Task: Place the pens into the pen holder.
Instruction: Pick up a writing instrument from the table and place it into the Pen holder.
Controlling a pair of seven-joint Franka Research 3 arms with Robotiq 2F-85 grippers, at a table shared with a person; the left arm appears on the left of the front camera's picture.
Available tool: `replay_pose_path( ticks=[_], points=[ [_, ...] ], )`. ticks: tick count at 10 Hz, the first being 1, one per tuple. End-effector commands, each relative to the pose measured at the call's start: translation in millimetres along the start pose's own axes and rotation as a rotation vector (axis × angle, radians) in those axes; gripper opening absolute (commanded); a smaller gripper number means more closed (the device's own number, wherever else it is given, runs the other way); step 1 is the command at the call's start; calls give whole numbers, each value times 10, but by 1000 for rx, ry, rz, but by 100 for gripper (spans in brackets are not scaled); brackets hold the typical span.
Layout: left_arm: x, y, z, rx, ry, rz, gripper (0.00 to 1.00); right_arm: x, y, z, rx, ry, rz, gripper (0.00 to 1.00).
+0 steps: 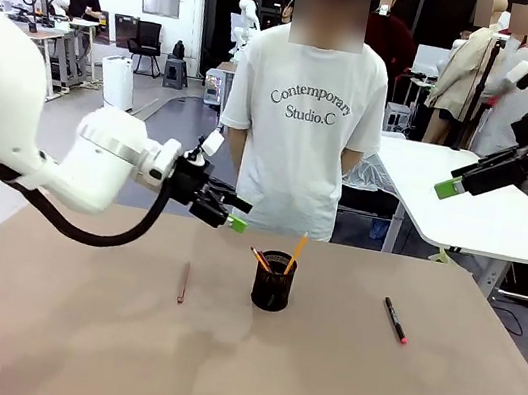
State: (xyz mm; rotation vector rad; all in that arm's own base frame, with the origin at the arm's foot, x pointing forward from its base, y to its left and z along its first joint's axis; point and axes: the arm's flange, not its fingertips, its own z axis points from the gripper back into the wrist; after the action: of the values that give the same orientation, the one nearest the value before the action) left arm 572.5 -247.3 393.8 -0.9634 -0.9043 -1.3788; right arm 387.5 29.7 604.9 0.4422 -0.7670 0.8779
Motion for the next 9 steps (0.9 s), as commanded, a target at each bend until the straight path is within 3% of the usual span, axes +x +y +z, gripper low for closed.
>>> replay_pose_path(
  ticks=[1,4,6,8,9],
  points=[
    [185,-285,212,-31,161,94,100,9,-3,-3,6,-9,-1,100],
    [420,-493,477,27,518,351,100,9,-3,-3,6,-9,-1,100],
    [464,-507,567,212,735,445,100,9,-3,-3,6,-9,-1,100],
    [453,-511,543,400,862,495,100,9,-3,-3,6,-9,-1,100],
    [399,-481,514,479,817,557,100,9,-3,-3,6,-9,-1,100]
  ],
)
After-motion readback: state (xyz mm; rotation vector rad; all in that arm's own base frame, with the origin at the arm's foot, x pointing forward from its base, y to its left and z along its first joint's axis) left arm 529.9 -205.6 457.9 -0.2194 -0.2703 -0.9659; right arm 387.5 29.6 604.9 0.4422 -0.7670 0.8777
